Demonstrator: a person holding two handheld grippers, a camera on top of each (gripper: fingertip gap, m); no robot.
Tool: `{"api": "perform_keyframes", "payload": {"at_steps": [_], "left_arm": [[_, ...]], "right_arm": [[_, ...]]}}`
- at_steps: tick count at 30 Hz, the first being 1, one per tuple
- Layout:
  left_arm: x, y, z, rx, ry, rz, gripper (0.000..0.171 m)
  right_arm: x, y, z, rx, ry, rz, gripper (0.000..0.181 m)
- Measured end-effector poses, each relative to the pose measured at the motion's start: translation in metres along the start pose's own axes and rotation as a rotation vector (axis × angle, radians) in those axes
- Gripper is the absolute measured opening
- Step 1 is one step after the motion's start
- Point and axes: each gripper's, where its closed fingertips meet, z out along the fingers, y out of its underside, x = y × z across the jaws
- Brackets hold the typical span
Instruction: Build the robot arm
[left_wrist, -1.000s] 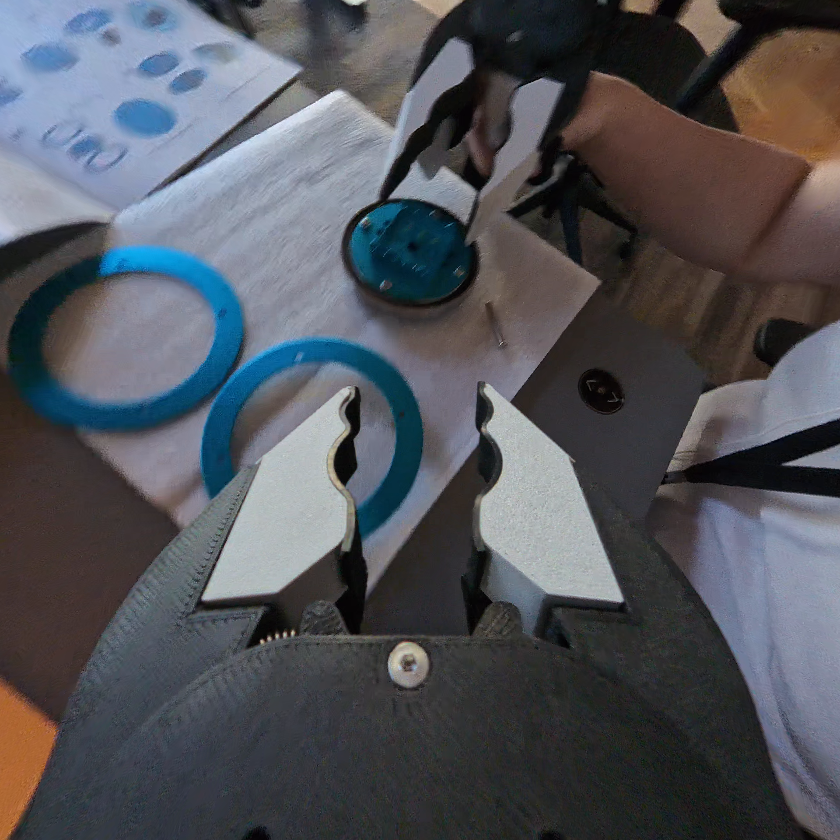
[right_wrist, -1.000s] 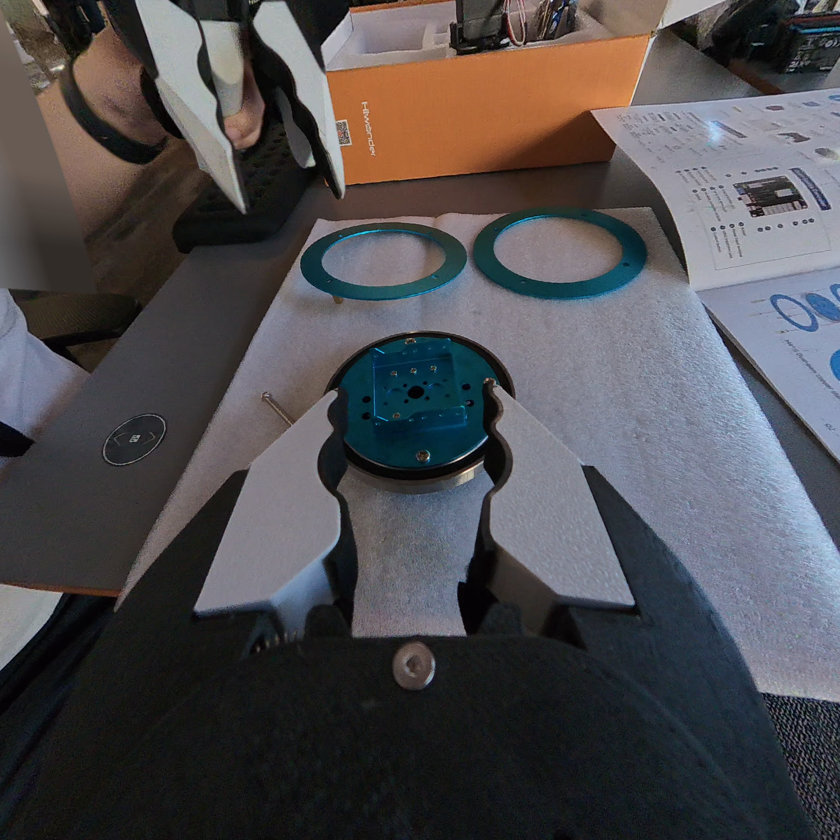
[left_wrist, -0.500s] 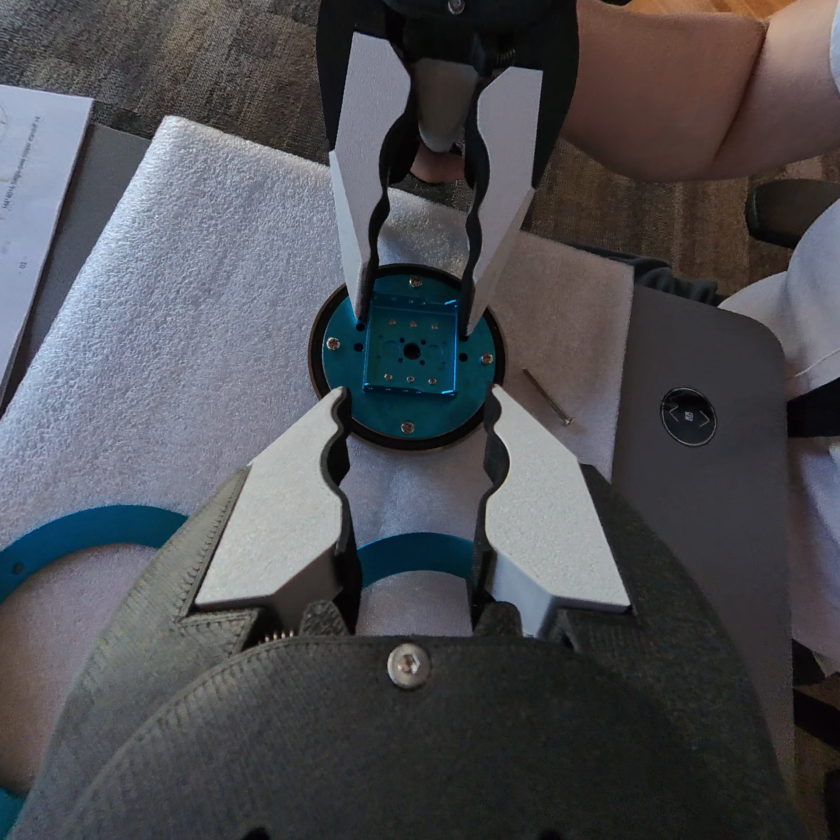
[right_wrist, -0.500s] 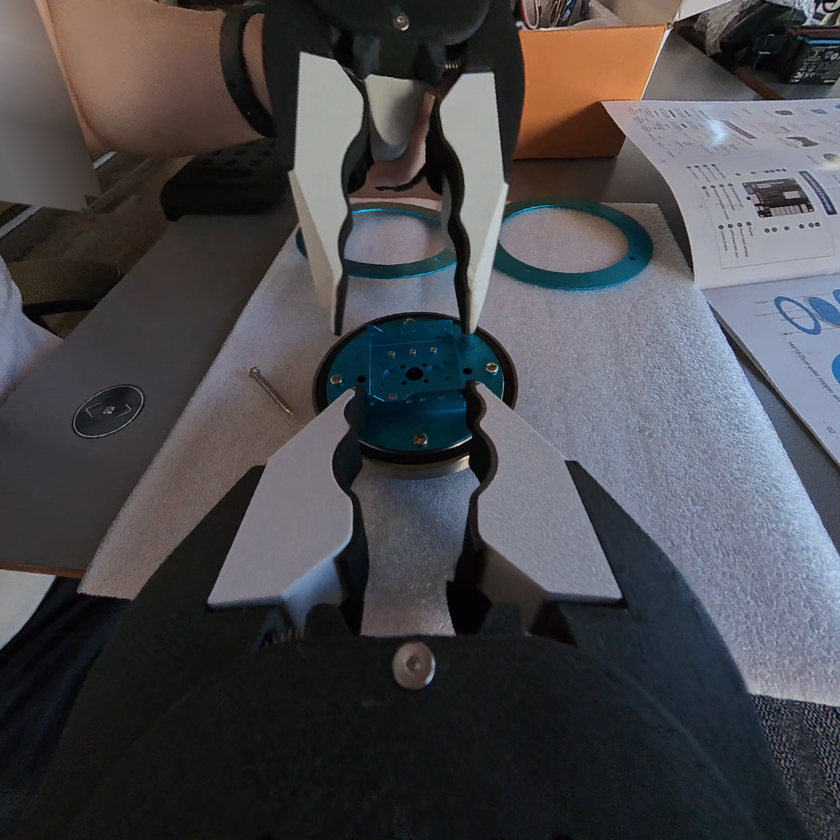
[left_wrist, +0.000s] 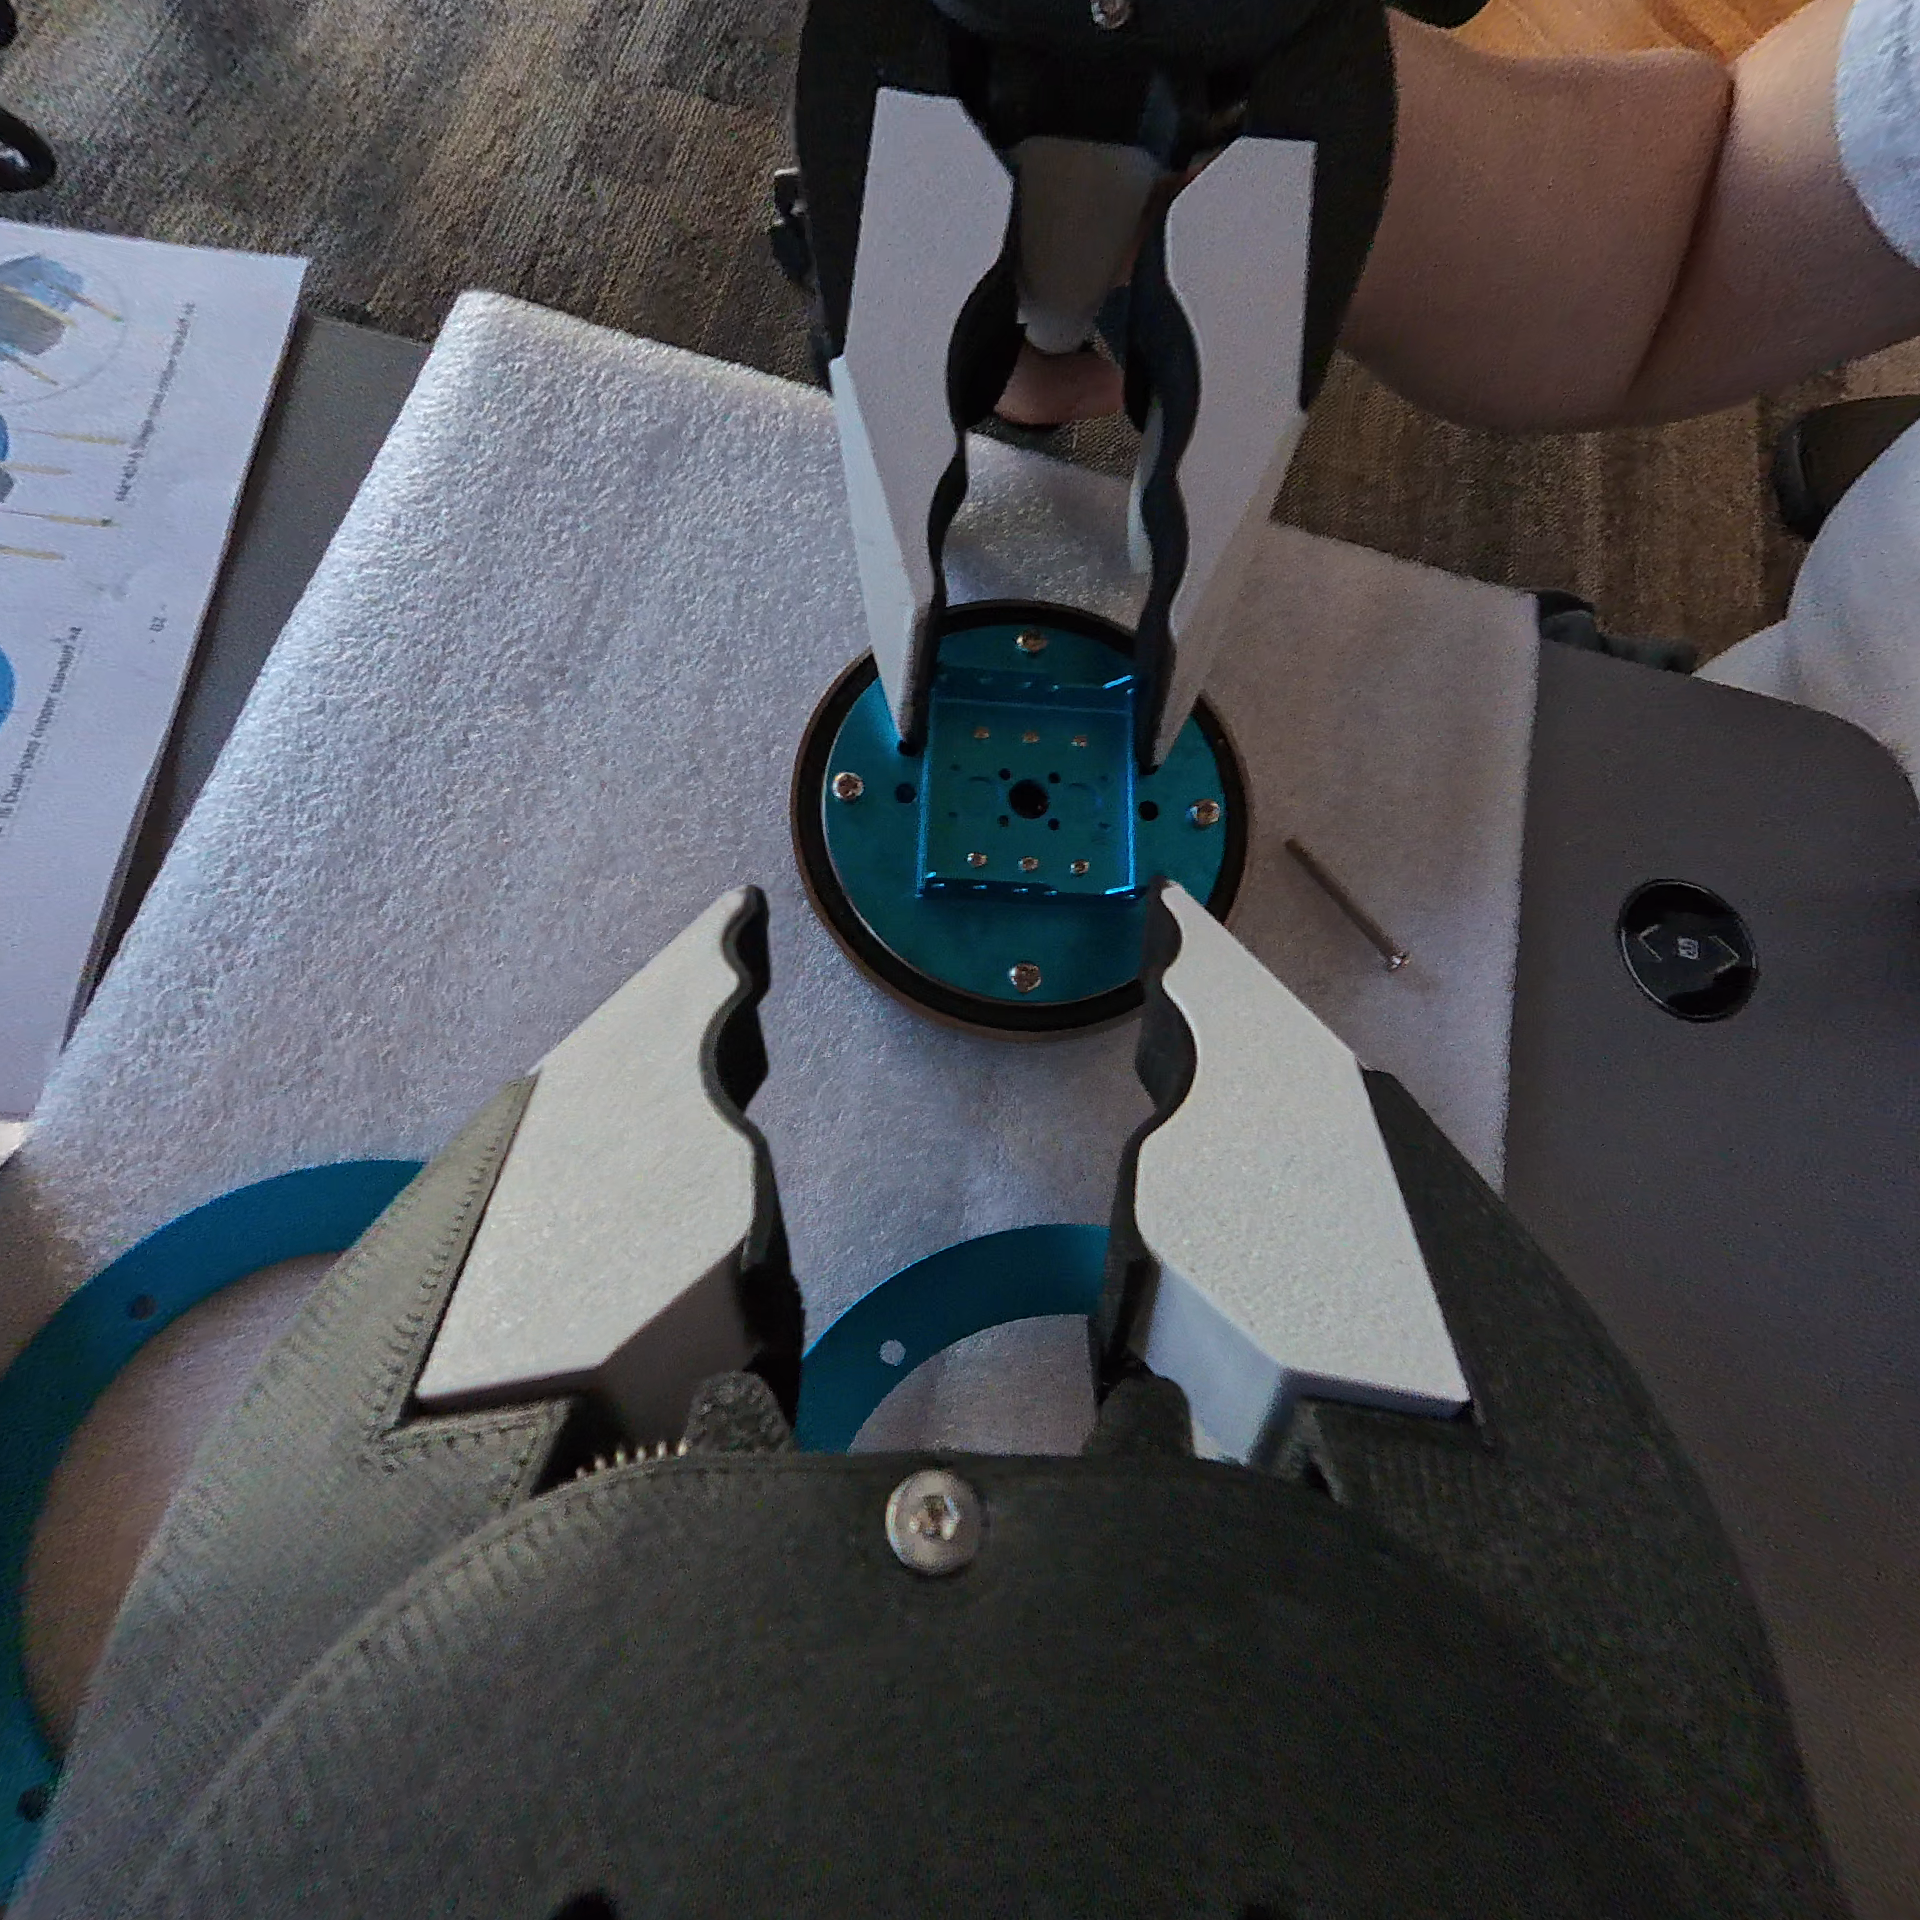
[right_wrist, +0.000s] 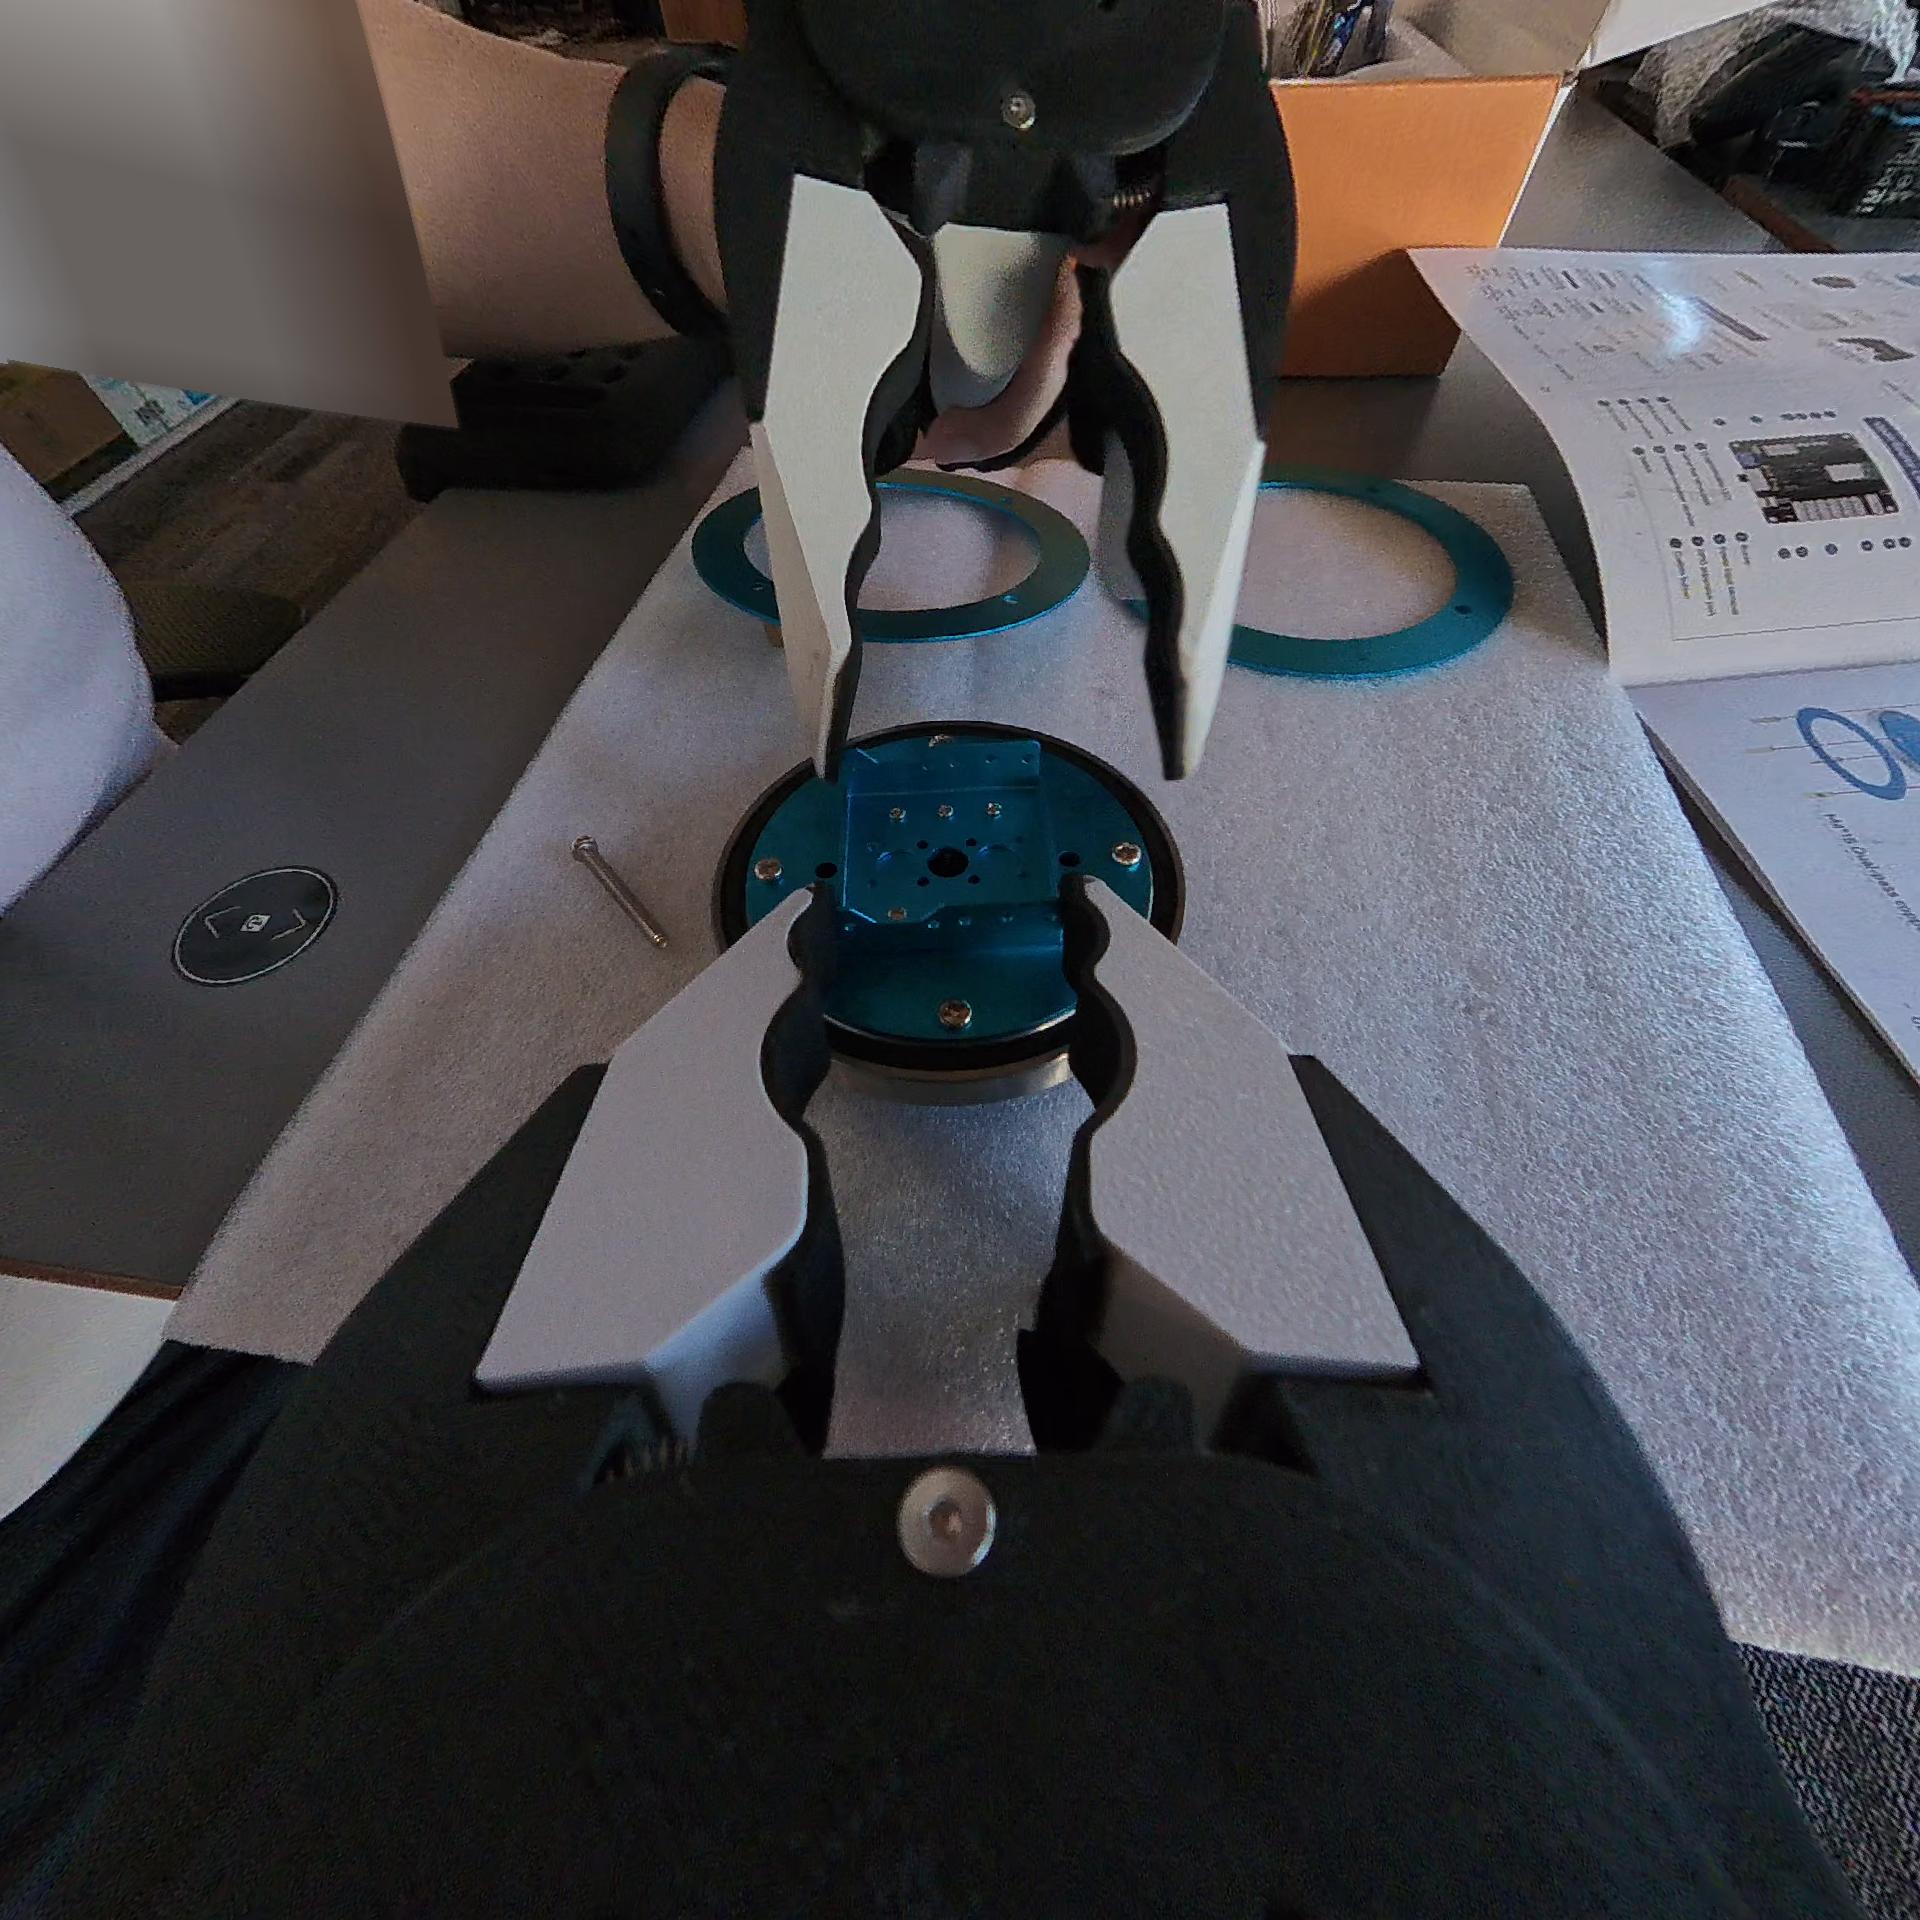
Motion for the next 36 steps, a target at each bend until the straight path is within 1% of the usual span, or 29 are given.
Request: {"api": "perform_keyframes", "payload": {"at_steps": [4, 10, 13, 16, 18, 21, 32, 34, 36], "left_arm": [[0.005, 0.005, 0.005, -0.025, 0.051, -0.032, 0.067], [0.005, 0.006, 0.005, -0.038, 0.048, -0.073, 0.066], [0.005, 0.006, 0.004, -0.024, 0.028, -0.081, 0.065], [0.009, 0.009, 0.005, -0.012, 0.061, -0.123, 0.071], [0.009, 0.009, 0.006, 0.01, 0.075, -0.145, 0.07], [0.007, 0.009, 0.005, 0.013, 0.072, -0.142, 0.066], [0.006, 0.009, 0.001, -0.02, 0.061, -0.123, 0.061], [0.006, 0.006, -0.003, -0.001, 0.049, -0.109, 0.06], [0.006, -0.002, -0.012, 0.059, 0.017, -0.093, 0.061]], "right_arm": [[0.0, 0.0, 0.0, -0.001, -0.005, -0.001, 0.042], [0.0, -0.001, 0.0, 0.008, -0.004, -0.001, 0.042], [0.0, -0.001, 0.0, 0.01, 0.0, -0.008, 0.042], [0.0, -0.001, 0.0, 0.012, -0.007, -0.009, 0.042], [0.0, -0.001, 0.0, 0.018, -0.018, 0.0, 0.042], [0.0, -0.001, 0.0, 0.02, -0.029, 0.004, 0.042], [0.0, -0.002, 0.0, 0.03, -0.034, 0.008, 0.042], [0.0, -0.002, 0.0, 0.032, -0.033, 0.007, 0.042], [0.0, -0.002, 0.0, 0.034, -0.031, 0.006, 0.042]]}}
